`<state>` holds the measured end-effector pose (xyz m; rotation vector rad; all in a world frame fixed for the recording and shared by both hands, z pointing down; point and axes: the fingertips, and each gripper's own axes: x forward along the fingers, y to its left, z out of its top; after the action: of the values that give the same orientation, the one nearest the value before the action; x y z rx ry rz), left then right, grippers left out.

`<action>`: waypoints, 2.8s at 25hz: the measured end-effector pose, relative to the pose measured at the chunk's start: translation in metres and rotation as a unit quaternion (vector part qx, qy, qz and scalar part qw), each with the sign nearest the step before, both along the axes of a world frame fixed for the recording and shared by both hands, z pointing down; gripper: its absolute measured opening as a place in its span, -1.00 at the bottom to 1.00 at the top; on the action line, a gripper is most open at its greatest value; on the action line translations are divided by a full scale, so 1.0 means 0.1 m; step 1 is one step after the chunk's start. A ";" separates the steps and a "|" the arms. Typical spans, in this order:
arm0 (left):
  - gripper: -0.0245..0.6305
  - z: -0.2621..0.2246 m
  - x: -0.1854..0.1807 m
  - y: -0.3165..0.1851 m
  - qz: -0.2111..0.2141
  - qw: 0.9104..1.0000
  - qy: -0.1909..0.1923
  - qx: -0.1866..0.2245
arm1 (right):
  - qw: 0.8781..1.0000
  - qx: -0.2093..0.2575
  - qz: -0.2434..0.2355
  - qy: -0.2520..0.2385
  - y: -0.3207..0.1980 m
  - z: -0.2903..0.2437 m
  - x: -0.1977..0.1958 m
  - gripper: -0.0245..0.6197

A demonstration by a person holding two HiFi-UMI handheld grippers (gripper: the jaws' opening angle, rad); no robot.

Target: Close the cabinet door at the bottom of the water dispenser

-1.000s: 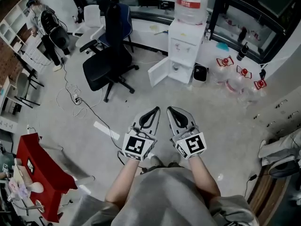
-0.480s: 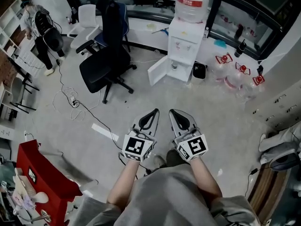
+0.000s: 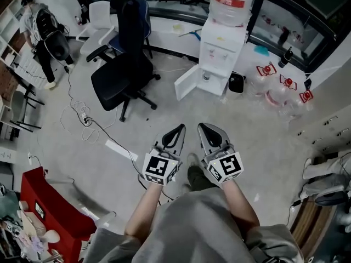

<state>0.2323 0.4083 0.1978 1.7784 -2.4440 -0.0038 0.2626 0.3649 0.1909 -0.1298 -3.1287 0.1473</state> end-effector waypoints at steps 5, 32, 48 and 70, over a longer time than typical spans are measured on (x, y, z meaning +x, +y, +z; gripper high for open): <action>-0.90 0.04 -0.40 -0.26 -0.004 1.000 0.007 -0.009 | 1.000 -0.011 -0.006 0.007 -0.27 0.05 -0.42 -0.90; -0.90 0.49 -2.03 -1.34 -0.003 0.998 0.036 -0.059 | 0.997 -0.067 0.000 0.049 -1.51 0.54 -1.99 -0.90; -0.90 0.69 -3.33 -1.87 0.089 0.992 0.056 -0.069 | 0.990 -0.072 0.090 0.077 -2.00 0.75 -3.13 -0.90; -0.90 1.26 -3.59 -2.99 0.222 0.963 0.095 -0.122 | 0.971 -0.095 0.191 0.110 -2.85 1.27 -3.42 -0.90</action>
<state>-0.1262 0.1093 0.3234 2.0535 -1.7875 0.1511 -0.0798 0.0803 0.3177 0.4580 -2.8737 0.4301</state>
